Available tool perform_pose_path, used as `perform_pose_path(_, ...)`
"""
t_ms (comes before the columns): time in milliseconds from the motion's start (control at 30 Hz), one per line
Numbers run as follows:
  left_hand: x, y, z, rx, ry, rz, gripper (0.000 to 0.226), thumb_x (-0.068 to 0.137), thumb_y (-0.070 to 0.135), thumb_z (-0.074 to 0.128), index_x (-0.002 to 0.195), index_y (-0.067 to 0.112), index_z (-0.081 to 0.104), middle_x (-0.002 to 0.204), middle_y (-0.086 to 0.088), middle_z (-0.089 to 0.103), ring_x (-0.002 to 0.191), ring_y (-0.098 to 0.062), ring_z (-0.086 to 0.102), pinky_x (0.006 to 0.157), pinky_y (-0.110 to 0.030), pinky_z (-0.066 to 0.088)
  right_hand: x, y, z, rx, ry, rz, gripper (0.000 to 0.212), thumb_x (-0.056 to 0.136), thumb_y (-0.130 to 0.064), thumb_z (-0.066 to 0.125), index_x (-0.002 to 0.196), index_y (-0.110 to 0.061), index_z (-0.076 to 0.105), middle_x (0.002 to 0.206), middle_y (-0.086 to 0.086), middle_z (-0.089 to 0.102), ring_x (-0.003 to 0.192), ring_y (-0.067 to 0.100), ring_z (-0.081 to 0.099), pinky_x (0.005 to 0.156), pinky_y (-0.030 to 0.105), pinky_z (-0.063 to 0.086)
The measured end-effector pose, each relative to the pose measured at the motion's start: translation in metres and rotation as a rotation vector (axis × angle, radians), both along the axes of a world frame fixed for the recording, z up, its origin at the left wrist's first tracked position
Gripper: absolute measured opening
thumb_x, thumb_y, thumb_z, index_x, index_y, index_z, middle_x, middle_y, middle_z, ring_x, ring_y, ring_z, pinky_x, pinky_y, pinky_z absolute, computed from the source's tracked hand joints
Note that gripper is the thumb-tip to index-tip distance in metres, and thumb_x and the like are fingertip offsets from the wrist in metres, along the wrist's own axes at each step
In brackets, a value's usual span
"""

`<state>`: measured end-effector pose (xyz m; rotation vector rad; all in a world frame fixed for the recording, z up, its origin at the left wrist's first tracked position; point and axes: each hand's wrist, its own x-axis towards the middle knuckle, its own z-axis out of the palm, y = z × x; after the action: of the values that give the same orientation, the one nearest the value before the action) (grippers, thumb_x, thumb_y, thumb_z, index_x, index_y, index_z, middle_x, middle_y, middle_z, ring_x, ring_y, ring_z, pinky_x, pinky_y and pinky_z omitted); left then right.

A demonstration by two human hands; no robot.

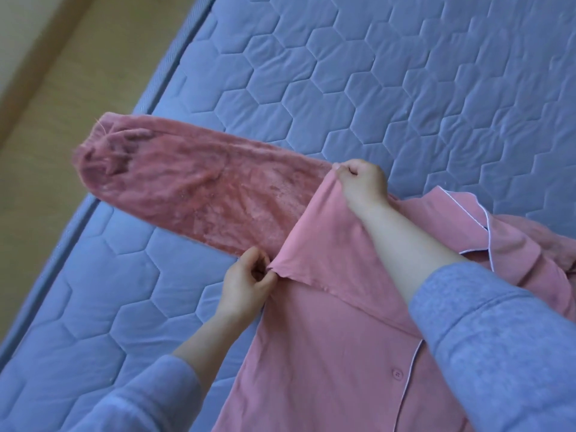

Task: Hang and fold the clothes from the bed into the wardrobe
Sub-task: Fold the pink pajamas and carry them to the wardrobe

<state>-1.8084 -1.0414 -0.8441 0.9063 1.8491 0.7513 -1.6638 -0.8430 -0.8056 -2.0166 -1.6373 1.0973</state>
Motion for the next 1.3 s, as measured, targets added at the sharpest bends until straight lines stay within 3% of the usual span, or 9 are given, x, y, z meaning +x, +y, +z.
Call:
perform_pose_path(233, -0.001, -0.006, 0.001, 0.007, -0.016, -0.092, 0.027, 0.076, -0.001, 0.053, 0.073, 0.025, 0.051, 0.066, 0.012, 0.058, 0.058, -0.005, 0.049, 0.055, -0.014, 0.04, 0.01, -0.014, -0.012, -0.003, 0.007, -0.01, 0.016, 0.094, -0.033, 0.059, 0.099, -0.019, 0.065, 0.091, -0.007, 0.065, 0.09, 0.012, 0.059, 0.076, 0.02, 0.039)
perform_pose_path(333, -0.002, -0.001, 0.006, -0.099, -0.143, 0.036, 0.014, 0.077, 0.017, 0.047, 0.079, 0.025, 0.059, 0.08, 0.002, 0.068, 0.078, -0.022, 0.064, 0.074, -0.039, 0.055, 0.024, -0.027, -0.002, 0.012, -0.062, 0.07, 0.036, 0.09, -0.044, 0.06, 0.117, -0.02, 0.059, 0.099, -0.01, 0.064, 0.096, 0.011, 0.059, 0.078, 0.007, 0.033)
perform_pose_path(400, -0.001, 0.004, 0.009, -0.147, -0.15, 0.063, 0.013, 0.089, 0.027, 0.052, 0.081, 0.023, 0.062, 0.081, -0.003, 0.069, 0.081, -0.024, 0.065, 0.079, -0.047, 0.054, 0.043, -0.043, 0.004, 0.073, -0.117, 0.161, 0.04, 0.091, -0.036, 0.062, 0.123, -0.011, 0.056, 0.113, 0.001, 0.066, 0.108, 0.02, 0.059, 0.094, 0.02, 0.038)
perform_pose_path(467, 0.002, 0.009, 0.013, -0.105, -0.005, -0.006, 0.013, 0.092, 0.029, 0.056, 0.079, 0.026, 0.058, 0.077, 0.002, 0.066, 0.075, -0.014, 0.062, 0.071, -0.039, 0.051, 0.065, -0.063, 0.01, 0.124, -0.134, 0.197, 0.038, 0.092, -0.023, 0.062, 0.124, -0.004, 0.054, 0.123, 0.013, 0.061, 0.116, 0.029, 0.054, 0.1, 0.035, 0.039)
perform_pose_path(600, 0.02, 0.019, 0.03, 0.071, 0.241, -0.061, 0.024, 0.085, 0.024, 0.063, 0.073, 0.029, 0.042, 0.073, 0.006, 0.053, 0.067, -0.011, 0.049, 0.059, -0.025, 0.038, 0.107, -0.106, 0.022, 0.157, -0.218, 0.118, 0.035, 0.091, -0.011, 0.063, 0.123, 0.0, 0.057, 0.124, 0.017, 0.06, 0.118, 0.032, 0.054, 0.101, 0.034, 0.036)
perform_pose_path(767, 0.057, 0.026, 0.052, 0.116, 0.152, -0.198, 0.012, 0.083, 0.02, 0.064, 0.08, 0.029, 0.056, 0.076, 0.007, 0.06, 0.069, -0.007, 0.055, 0.063, -0.018, 0.043, 0.148, -0.152, 0.04, 0.205, -0.208, -0.064, 0.02, 0.085, 0.001, 0.064, 0.105, -0.004, 0.066, 0.106, 0.009, 0.068, 0.101, 0.027, 0.062, 0.092, 0.036, 0.045)
perform_pose_path(900, 0.096, 0.026, 0.065, 0.126, 0.105, -0.298, 0.011, 0.085, 0.016, 0.063, 0.086, 0.027, 0.061, 0.086, 0.008, 0.062, 0.074, -0.003, 0.059, 0.067, -0.018, 0.05, 0.195, -0.192, 0.045, 0.197, -0.251, -0.302, 0.022, 0.084, -0.001, 0.066, 0.106, -0.005, 0.065, 0.103, 0.009, 0.067, 0.095, 0.03, 0.063, 0.086, 0.045, 0.05)
perform_pose_path(1167, 0.189, 0.031, 0.08, 0.224, 0.036, -0.507, 0.017, 0.083, 0.005, 0.061, 0.086, 0.022, 0.061, 0.084, 0.007, 0.062, 0.076, -0.004, 0.058, 0.063, -0.009, 0.043, 0.278, -0.216, 0.035, 0.127, -0.33, -0.478, 0.038, 0.081, -0.006, 0.07, 0.117, 0.001, 0.059, 0.118, 0.023, 0.058, 0.109, 0.039, 0.055, 0.094, 0.047, 0.045)
perform_pose_path(1300, 0.233, 0.046, 0.086, 0.303, 0.063, -0.621, 0.014, 0.083, 0.005, 0.062, 0.091, 0.016, 0.062, 0.091, 0.007, 0.058, 0.079, -0.008, 0.058, 0.07, -0.02, 0.048, 0.296, -0.211, 0.028, 0.117, -0.278, -0.488, 0.039, 0.081, -0.011, 0.072, 0.115, 0.0, 0.059, 0.116, 0.022, 0.057, 0.11, 0.038, 0.054, 0.094, 0.044, 0.044)
